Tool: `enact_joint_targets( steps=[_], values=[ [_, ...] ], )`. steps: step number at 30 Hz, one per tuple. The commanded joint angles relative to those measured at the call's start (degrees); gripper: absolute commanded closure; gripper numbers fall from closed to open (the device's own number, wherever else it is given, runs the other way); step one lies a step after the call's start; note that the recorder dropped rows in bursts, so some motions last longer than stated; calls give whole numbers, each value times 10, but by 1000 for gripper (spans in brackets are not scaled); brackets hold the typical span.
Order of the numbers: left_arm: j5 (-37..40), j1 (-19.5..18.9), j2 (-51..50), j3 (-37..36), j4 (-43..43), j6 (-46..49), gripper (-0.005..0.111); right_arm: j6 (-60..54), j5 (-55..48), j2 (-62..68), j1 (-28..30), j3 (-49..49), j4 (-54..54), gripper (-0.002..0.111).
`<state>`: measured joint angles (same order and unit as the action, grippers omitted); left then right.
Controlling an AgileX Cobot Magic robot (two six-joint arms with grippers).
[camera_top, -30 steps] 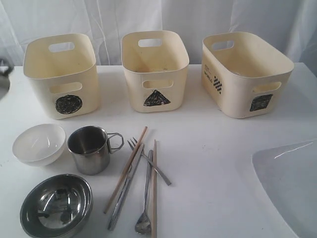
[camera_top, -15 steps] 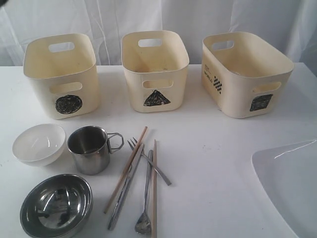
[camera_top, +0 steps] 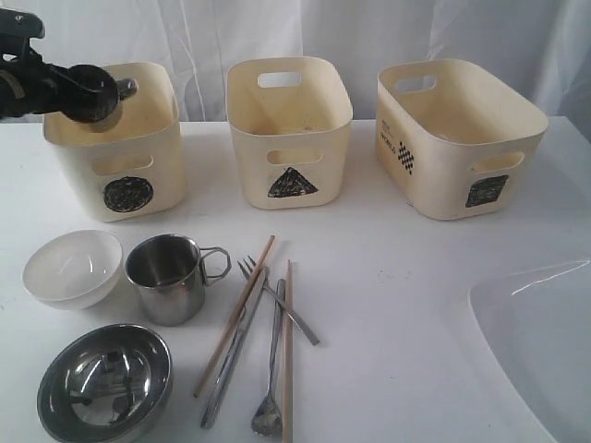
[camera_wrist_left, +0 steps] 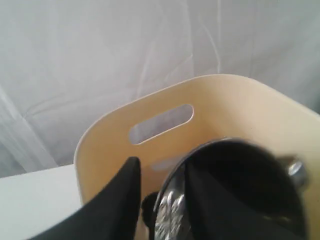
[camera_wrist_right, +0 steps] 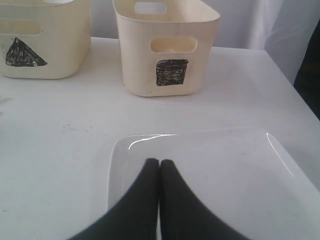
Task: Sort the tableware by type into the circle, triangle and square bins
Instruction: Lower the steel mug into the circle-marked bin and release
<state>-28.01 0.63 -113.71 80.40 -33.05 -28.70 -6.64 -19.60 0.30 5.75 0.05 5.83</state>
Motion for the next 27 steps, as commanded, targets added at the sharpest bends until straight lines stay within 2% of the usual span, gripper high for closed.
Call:
enact_joint_targets(
  steps=[1, 8, 11, 16, 19, 22, 25, 27],
  values=[
    [-1, 1, 12, 5, -41, -96, 55, 1, 4, -3, -1, 0, -1, 108],
    [-5, 1, 59, 5, -166, -243, 52, 1, 4, -3, -1, 0, -1, 108],
    [-2, 1, 90, 5, -247, -327, 52, 1, 4, -3, -1, 0, -1, 108],
    [-6, 1, 148, 4, -468, -516, 52, 1, 4, -3, -1, 0, -1, 108],
    [-14, 1, 173, 4, -669, -635, 52, 1, 4, -3, -1, 0, -1, 108],
    [-71, -13, 195, -7, -669, -732, 53, 1, 4, -3, -1, 0, -1, 108],
    [-199, -46, 217, -11, -669, -801, 53, 1, 4, -3, -1, 0, -1, 108],
    [-203, -69, 225, -11, -669, -823, 61, 1, 4, -3, -1, 0, -1, 108]
  ],
)
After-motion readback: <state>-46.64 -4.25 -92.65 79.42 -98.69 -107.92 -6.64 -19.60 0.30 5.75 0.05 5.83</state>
